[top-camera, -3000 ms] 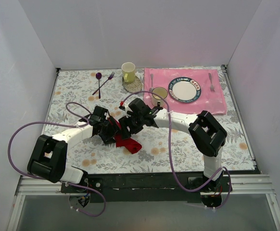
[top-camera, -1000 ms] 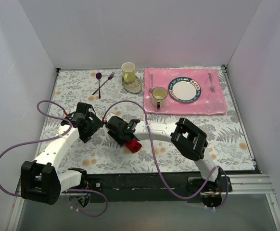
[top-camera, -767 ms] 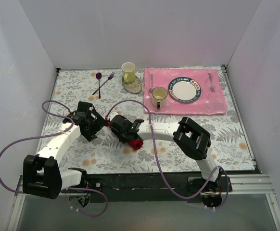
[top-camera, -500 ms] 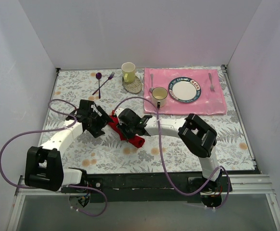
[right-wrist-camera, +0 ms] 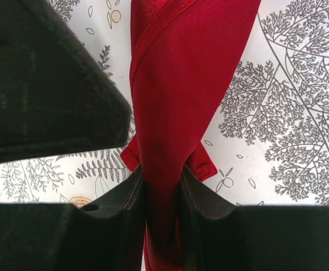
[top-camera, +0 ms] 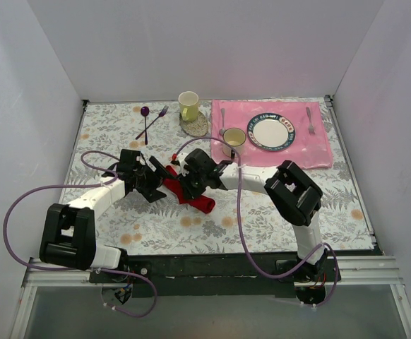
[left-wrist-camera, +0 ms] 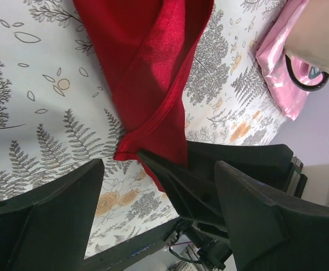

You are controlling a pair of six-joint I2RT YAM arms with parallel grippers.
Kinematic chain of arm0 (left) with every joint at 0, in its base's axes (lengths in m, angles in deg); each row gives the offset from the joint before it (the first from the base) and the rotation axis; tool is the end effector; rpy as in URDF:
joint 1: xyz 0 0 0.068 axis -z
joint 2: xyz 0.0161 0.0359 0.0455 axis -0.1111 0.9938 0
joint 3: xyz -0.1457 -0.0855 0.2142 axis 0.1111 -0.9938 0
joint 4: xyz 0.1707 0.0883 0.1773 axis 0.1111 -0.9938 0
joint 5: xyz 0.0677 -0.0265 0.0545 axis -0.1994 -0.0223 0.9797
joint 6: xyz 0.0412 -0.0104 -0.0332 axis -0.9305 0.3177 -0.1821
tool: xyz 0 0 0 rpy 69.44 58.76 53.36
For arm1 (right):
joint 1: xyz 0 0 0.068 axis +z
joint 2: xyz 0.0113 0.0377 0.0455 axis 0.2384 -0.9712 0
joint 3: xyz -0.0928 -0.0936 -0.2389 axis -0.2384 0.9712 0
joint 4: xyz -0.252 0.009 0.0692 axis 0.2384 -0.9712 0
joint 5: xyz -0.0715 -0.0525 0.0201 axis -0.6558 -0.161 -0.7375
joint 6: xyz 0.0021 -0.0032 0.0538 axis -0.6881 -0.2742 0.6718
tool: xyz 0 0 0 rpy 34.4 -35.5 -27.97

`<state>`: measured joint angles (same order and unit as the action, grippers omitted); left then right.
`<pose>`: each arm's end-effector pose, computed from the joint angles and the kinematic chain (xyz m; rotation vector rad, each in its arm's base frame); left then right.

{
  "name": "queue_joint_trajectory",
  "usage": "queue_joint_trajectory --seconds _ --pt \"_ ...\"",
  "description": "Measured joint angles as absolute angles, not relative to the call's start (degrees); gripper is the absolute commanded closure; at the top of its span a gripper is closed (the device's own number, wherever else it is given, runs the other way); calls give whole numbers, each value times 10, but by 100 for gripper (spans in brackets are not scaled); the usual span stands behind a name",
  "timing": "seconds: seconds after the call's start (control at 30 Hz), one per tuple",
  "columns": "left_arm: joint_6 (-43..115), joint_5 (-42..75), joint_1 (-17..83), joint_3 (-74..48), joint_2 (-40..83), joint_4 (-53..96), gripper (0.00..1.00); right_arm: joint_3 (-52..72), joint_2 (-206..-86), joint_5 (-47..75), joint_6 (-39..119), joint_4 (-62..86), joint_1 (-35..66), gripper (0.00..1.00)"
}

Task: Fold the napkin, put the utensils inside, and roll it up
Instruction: Roll the napkin with the utensil

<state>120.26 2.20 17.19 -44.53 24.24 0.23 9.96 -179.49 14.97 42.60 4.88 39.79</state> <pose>0.2486 -0.0613 0.1795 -1.8422 2.2754 -1.0434 0.2522 0.3514 0.1654 -1.0081 2.2858 0.6836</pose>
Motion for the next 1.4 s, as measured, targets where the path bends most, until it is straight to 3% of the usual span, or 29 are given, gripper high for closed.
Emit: queue_joint_trajectory --seconds 0.4,0.53,0.67,1.1,1.3,1.4 --pt "1226 -16 180 -465 243 39 23 99 -1815 310 412 49 327 71" --pt "1253 -29 192 -487 244 61 19 93 -1823 345 419 49 312 70" --pt "1280 -34 208 -492 256 86 15 92 -1827 356 423 49 308 70" --pt "1338 -29 233 -517 308 155 14 95 -1826 354 450 52 305 70" --pt "1347 -31 234 -520 311 172 14 101 -1818 327 455 56 309 66" --pt "1336 -15 237 -522 297 160 15 104 -1813 311 456 58 316 55"
